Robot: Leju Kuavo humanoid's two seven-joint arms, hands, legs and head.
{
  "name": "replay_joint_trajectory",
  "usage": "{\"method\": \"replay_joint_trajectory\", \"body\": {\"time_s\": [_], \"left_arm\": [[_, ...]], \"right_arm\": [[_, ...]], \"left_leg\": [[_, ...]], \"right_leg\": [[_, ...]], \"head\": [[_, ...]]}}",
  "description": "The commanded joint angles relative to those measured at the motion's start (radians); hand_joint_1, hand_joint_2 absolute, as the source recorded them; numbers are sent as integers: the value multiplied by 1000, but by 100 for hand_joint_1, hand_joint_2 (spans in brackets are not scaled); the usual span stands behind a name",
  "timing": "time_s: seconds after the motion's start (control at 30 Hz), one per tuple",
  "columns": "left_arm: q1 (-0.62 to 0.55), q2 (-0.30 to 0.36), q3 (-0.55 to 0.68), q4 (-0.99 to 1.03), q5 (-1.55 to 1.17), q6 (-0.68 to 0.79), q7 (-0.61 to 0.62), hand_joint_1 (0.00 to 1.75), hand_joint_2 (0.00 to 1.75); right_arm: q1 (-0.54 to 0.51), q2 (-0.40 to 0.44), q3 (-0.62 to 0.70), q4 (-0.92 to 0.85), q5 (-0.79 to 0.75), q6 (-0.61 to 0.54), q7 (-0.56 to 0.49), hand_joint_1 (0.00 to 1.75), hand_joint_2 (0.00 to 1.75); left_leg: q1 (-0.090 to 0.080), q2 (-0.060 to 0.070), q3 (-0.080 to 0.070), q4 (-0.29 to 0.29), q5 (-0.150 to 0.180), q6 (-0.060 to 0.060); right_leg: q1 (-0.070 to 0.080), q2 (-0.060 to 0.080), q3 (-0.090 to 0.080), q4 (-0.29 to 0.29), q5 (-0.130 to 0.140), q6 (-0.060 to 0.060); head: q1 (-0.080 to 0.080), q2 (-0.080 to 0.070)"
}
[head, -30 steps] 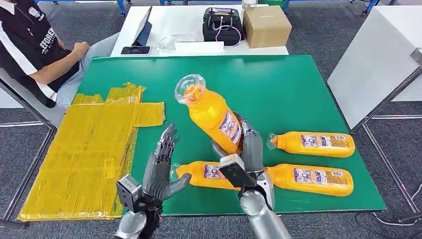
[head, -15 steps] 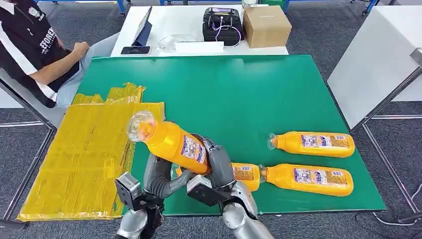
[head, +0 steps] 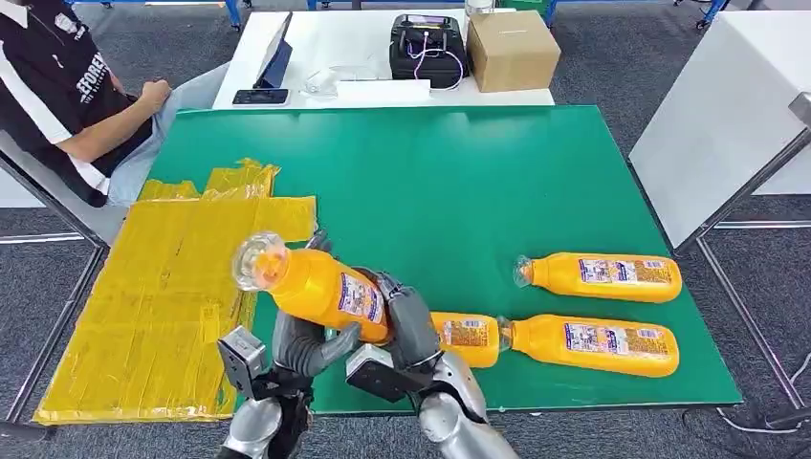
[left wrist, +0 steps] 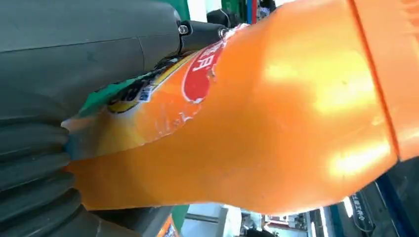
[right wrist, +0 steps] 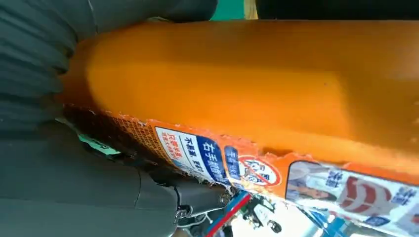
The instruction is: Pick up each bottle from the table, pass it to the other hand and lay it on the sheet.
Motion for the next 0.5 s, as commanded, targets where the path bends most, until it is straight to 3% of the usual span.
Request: {"method": "replay_joint_trajectory", "body": {"time_s": [0.03,0.47,0.5], "left_arm": [[-56,-6,-25,88,5,-2,1,0,175],[-70,-9,-20,115,8,1,2,0,175],[-73,-11,-14,123,12,4,1,56,175]], "right_arm": [[-44,0,74,153,19,-2,0,175,175],[-45,3,80,160,17,10,-1,175,175],[-47,6,81,170,14,6,-3,175,175]], "left_leg": [[1,0,4,-1,-1,-1],[1,0,3,-1,-1,-1],[0,0,2,-1,0,0]], "right_leg": [[1,-1,5,-2,-1,-1],[1,-1,4,-2,-1,-1],[0,-1,3,-1,-1,0]], "head": [[0,0],[0,0],[0,0]]}}
